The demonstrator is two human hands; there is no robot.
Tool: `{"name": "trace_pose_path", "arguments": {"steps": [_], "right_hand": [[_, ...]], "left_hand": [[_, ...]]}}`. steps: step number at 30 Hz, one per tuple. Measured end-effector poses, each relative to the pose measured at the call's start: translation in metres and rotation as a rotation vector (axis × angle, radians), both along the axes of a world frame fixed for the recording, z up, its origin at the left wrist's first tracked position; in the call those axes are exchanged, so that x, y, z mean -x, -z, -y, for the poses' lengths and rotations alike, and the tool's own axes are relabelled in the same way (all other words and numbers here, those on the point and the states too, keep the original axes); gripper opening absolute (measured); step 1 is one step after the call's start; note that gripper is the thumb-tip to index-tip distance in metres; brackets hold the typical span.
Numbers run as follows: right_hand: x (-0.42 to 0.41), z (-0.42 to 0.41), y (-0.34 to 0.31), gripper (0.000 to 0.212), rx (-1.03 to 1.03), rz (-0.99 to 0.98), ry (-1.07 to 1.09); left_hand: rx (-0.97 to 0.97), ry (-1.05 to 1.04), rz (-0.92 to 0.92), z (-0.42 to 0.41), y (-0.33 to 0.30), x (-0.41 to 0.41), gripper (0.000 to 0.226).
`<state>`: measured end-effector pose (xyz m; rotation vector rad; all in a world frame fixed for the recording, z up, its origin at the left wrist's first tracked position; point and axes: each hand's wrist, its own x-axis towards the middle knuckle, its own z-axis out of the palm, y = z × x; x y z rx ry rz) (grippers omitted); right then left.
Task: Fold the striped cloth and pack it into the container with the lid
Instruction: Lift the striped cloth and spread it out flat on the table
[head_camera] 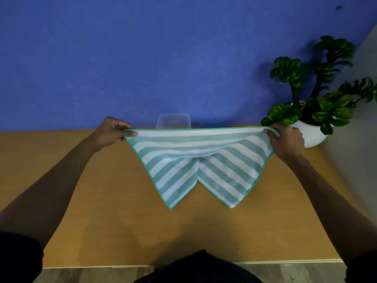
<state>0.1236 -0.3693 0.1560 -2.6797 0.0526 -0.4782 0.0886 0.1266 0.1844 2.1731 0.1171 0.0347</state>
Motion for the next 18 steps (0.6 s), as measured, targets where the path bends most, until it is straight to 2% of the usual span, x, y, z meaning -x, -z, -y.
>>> {"name": "trace_pose_path", "arguments": {"steps": [3,6,9,11,14,18], "right_hand": [[-0.004,0.004,-0.021,0.028,0.002,0.025,0.005],[-0.009,0.007,-0.043,0.027,0.016,0.099,-0.026],[-0.013,0.008,-0.063,0.034,0.009,0.171,-0.05],[-0.013,0.009,-0.075,0.036,-0.069,0.216,-0.058],[-0.001,0.01,-0.082,0.029,-0.219,0.268,-0.118],[0.037,0.013,-0.055,0.02,-0.357,0.166,-0.163]], "left_hand": [[0.006,-0.042,0.109,-0.008,-0.011,-0.01,0.028],[-0.004,-0.052,0.194,-0.008,-0.026,-0.017,0.011],[0.035,-0.121,0.318,-0.007,-0.04,-0.016,0.024],[0.08,-0.186,0.376,-0.006,-0.047,-0.011,0.025],[0.157,-0.226,0.419,-0.002,-0.045,0.014,0.023],[0.18,-0.24,0.401,0.0,-0.001,0.067,0.016]]}}
